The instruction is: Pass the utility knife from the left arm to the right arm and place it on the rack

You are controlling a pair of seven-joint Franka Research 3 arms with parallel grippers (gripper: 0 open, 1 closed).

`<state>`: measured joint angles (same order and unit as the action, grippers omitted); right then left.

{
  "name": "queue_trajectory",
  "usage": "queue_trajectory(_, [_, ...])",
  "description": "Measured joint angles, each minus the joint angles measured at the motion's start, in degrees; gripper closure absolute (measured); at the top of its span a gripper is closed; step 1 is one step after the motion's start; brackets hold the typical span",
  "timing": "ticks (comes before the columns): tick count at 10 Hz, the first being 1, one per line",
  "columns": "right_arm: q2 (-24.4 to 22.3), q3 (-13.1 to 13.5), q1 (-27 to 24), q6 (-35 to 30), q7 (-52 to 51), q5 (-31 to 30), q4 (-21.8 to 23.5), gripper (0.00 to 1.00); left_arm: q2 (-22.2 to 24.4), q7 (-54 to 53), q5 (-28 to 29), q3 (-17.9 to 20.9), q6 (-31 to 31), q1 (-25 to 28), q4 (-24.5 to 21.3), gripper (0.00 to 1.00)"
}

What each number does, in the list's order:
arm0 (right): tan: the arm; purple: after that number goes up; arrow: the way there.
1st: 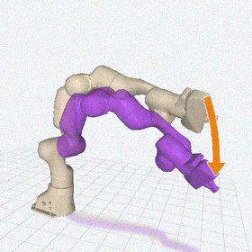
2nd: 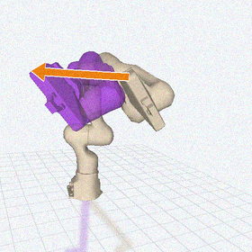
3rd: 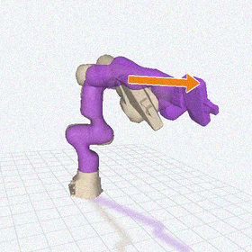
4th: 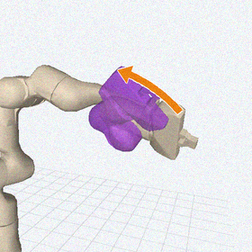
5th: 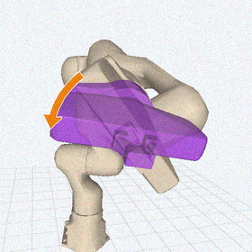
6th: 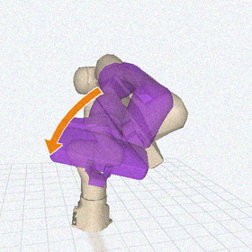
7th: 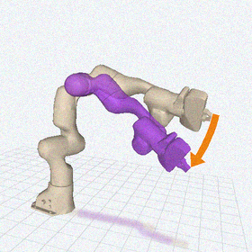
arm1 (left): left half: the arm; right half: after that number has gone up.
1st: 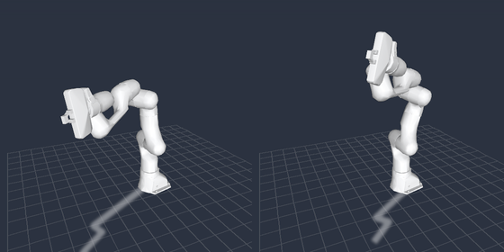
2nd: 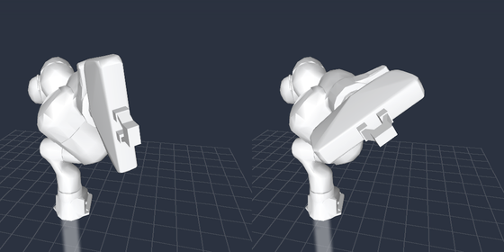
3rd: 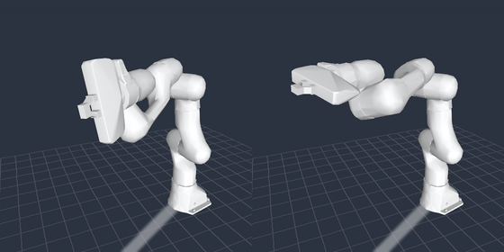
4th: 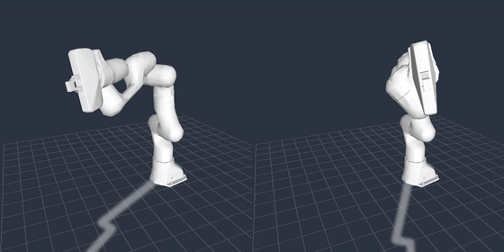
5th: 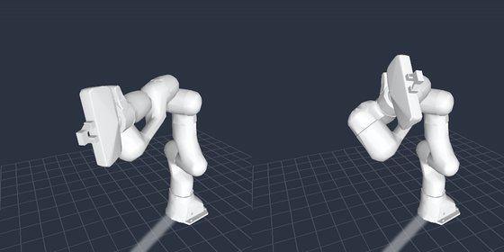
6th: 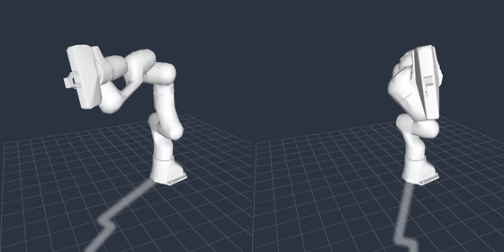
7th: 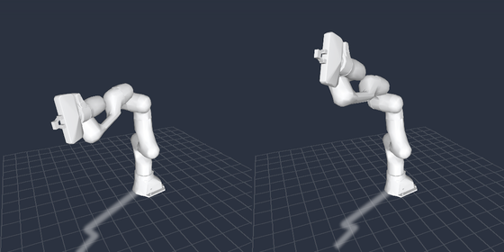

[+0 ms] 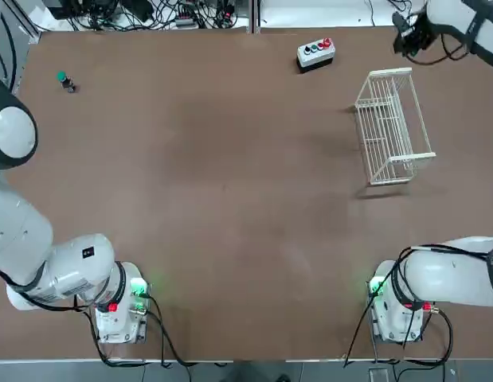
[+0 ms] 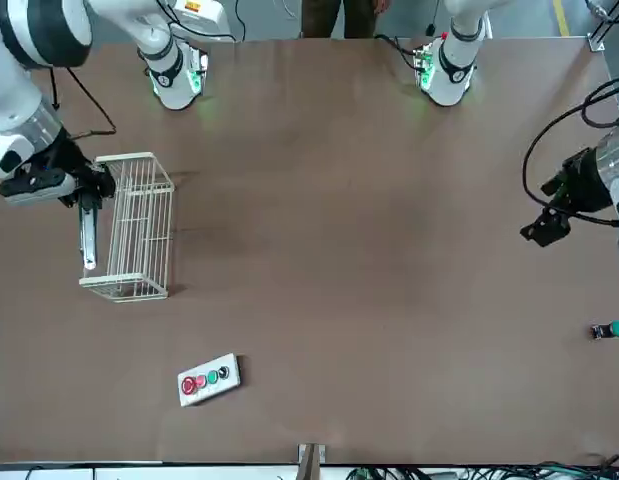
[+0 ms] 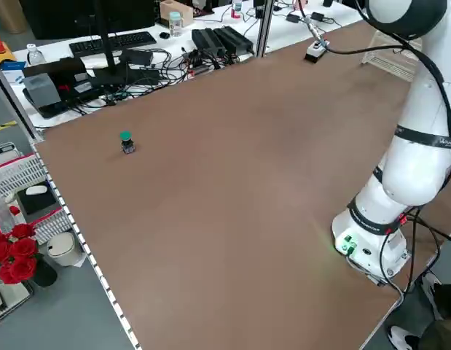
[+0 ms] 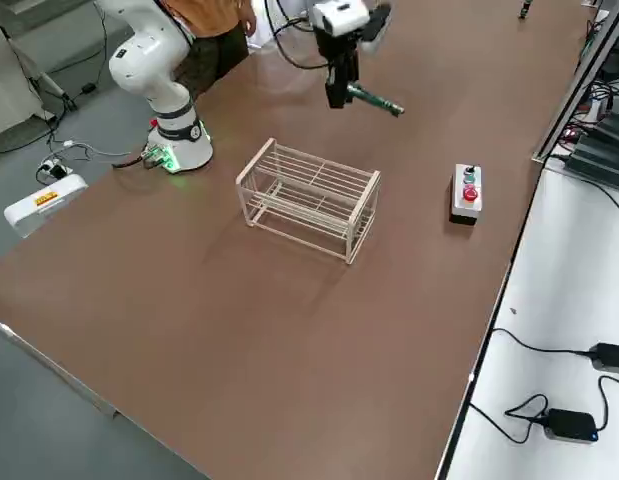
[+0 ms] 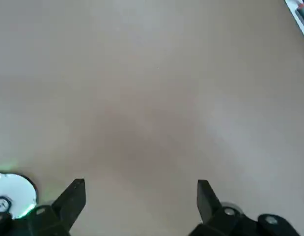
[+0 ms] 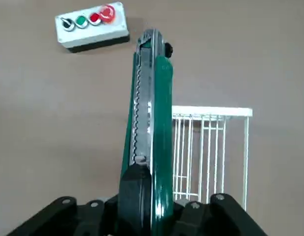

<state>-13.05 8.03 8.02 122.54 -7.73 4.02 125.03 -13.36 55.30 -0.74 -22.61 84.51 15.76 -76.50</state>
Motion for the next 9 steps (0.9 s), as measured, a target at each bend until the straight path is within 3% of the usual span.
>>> queue_trajectory(3, [0.1,4.1,0.0,5.4,-5.6,3.9,4.9,1.0,0.9,-2.6,0.0,1.2,-0.3,0.0,-0.2,0.0])
queue_trajectory(5, [0.8,4.2,0.2,9.6,-6.4,4.0,9.2,0.99,0.9,-3.7,2.0,1.3,-1.5,-0.5,-1.6,0.0])
queue_trajectory(9, [4.4,4.1,1.2,10.3,-8.1,4.0,11.1,0.99,0.7,-4.9,3.3,2.5,-1.5,-0.7,-5.0,0.0])
